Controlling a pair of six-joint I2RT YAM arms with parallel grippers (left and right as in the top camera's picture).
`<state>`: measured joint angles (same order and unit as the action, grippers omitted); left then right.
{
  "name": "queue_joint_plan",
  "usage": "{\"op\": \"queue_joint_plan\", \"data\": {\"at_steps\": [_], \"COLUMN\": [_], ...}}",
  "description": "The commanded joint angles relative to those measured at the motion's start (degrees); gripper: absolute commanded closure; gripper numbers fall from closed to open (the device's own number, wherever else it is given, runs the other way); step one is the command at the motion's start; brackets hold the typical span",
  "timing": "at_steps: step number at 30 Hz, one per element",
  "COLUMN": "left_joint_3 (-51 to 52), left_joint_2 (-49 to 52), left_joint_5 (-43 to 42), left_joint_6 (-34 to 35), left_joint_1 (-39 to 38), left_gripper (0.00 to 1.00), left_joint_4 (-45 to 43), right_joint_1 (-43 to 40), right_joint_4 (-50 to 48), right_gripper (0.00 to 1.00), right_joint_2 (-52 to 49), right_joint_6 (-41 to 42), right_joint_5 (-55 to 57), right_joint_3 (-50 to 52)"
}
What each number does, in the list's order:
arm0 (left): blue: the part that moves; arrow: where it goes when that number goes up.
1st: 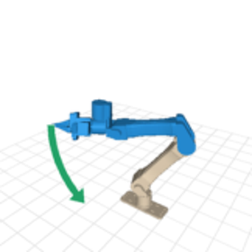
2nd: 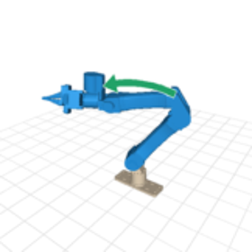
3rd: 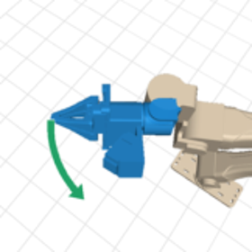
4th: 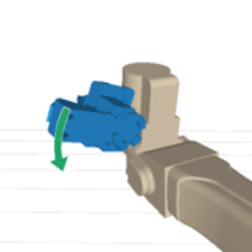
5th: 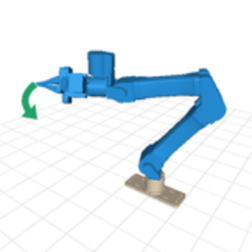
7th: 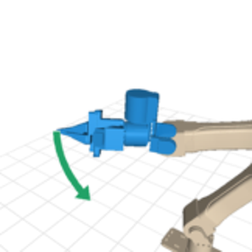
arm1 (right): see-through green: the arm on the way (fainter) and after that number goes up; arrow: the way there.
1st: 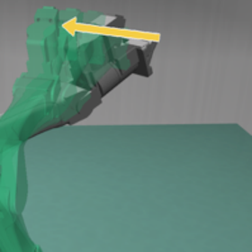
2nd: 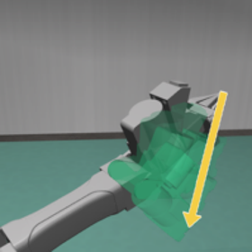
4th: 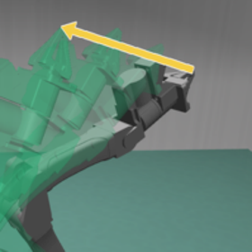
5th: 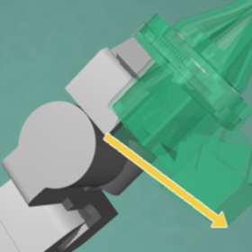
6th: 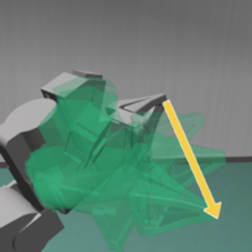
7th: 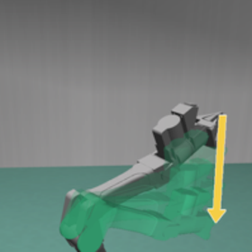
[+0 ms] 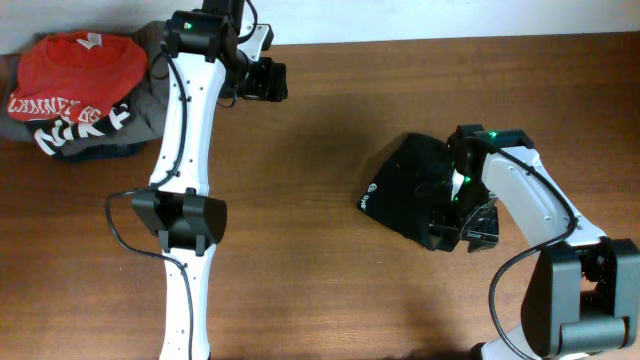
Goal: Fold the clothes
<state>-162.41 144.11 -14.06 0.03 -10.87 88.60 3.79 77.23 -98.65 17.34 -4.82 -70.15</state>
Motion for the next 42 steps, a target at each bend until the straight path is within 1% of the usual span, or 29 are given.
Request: {"op": "queue_joint_plan", "data": {"at_steps": [1, 3, 5, 6, 7, 9, 12, 14, 16, 18, 19, 20, 22, 25, 28, 29, 34, 36, 37, 39, 42], "left_joint_3": [0.4, 0.4, 0.4, 0.4, 0.4, 0.4, 0.4, 0.4, 0.4, 0.4, 0.4, 0.4, 0.4, 0.4, 0.4, 0.4, 0.4, 0.4, 0.4, 0.4, 0.4], "left_joint_2": [0.2, 0.2, 0.2, 0.2, 0.2, 0.2, 0.2, 0.2, 0.2, 0.2, 0.2, 0.2, 0.2, 0.2, 0.2, 0.2, 0.2, 0.2, 0.2, 0.2, 0.2], "left_joint_5": [0.4, 0.4, 0.4, 0.4, 0.4, 0.4, 0.4, 0.4, 0.4, 0.4, 0.4, 0.4, 0.4, 0.4, 0.4, 0.4, 0.4, 0.4, 0.4, 0.4, 0.4], "left_joint_6": [-0.9, -0.9, -0.9, -0.9, -0.9, -0.9, -0.9, -0.9, -0.9, -0.9, -0.9, -0.9, -0.9, -0.9, -0.9, -0.9, -0.9, -0.9, -0.9, -0.9, -0.9], "left_joint_1": [-0.2, -0.2, -0.2, -0.2, -0.2, -0.2, -0.2, -0.2, -0.2, -0.2, -0.2, -0.2, -0.2, -0.2, -0.2, -0.2, -0.2, -0.2, -0.2, -0.2, -0.2], "left_gripper": [0.14, 0.14, 0.14, 0.14, 0.14, 0.14, 0.14, 0.14, 0.14, 0.14, 0.14, 0.14, 0.14, 0.14, 0.14, 0.14, 0.14, 0.14, 0.14, 0.14, 0.14], "left_joint_4": [-0.2, -0.1, -0.1, -0.3, -0.3, -0.3, -0.2, -0.2, -0.3, -0.2, -0.2, -0.2, -0.1, 0.1, 0.2, 0.2, 0.1, 0.0, -0.1, -0.1, 0.0], "right_joint_1": [0.3, 0.3, 0.3, 0.3, 0.3, 0.3, 0.3, 0.3, 0.3, 0.3, 0.2, 0.0, -1.2, -3.8, -6.6, -7.8, -12.9, -14.4, -15.2, -15.5, -15.5], "right_joint_4": [-1.6, -3.2, -6.6, -12.2, -14.1, -16.5, -18.8, -21.0, -23.1, -24.9, -26.9, -27.9, -30.8, -31.7, -31.2, -31.0, -30.6, -30.4, -30.0, -29.7, -29.7], "right_gripper": [0.43, 0.46, 0.45, 0.46, 0.54, 0.66, 0.76, 0.78, 0.78, 0.83, 0.87, 0.90, 0.92, 0.93, 0.92, 0.91, 0.82, 0.75, 0.73, 0.73, 0.75], "right_joint_2": [0.4, 0.9, 1.0, 0.9, 0.8, -0.2, -1.9, -3.7, -5.7, -7.9, -10.1, -11.1, -14.1, -16.8, -18.9, -19.8, -23.7, -25.0, -25.7, -26.0, -25.8], "right_joint_6": [2.2, 2.7, 2.4, 0.9, 0.1, 0.1, 0.0, -1.1, -2.8, -5.0, -7.9, -8.8, -10.3, -11.4, -11.7, -13.0, -17.9, -20.4, -21.7, -23.1, -23.1], "right_joint_5": [-0.1, -0.8, -2.6, -4.5, -4.8, -5.2, -6.5, -8.5, -11.9, -16.4, -21.5, -24.2, -33.2, -41.3, -42.2, -42.7, -44.6, -45.9, -46.1, -46.1, -47.2], "right_joint_3": [-5.0, -7.8, -9.9, -10.4, -10.4, -10.4, -10.4, -10.4, -10.3, -10.3, -10.3, -10.3, -10.3, -10.3, -10.1, -9.9, -9.7, -9.7, -9.7, -9.7, -10.1]}}
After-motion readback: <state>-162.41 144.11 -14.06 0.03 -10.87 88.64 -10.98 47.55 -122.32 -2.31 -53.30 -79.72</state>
